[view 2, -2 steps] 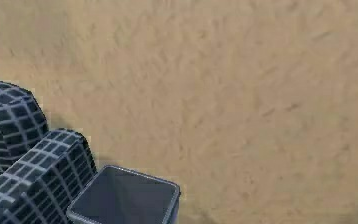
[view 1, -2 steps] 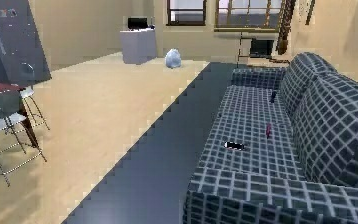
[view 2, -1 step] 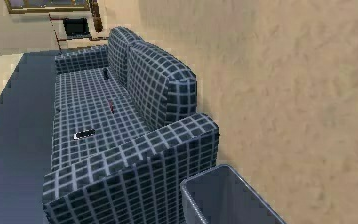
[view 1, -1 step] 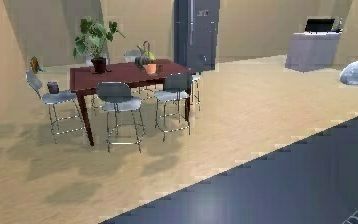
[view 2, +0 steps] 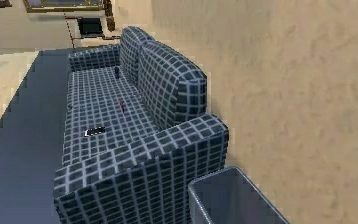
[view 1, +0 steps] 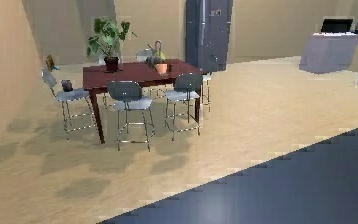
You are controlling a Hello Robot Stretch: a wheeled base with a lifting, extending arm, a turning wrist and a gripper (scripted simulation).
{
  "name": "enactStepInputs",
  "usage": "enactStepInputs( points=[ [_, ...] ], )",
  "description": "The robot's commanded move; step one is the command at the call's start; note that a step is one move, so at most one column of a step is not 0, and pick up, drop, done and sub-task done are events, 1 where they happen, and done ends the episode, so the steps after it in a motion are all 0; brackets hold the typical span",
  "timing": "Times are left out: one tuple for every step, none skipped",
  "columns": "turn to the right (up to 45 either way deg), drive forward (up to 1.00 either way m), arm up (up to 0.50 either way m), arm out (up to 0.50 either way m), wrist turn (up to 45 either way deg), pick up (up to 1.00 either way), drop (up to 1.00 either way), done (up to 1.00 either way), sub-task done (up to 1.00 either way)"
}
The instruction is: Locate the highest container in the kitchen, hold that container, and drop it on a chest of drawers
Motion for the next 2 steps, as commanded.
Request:
enactStepInputs(
  points=[
    [0.0,1.0,0.0,0.0,0.0,0.0,0.0,0.0,0.0],
    [-6.0,0.0,0.0,0.0,0.0,0.0,0.0,0.0,0.0]
  ],
)
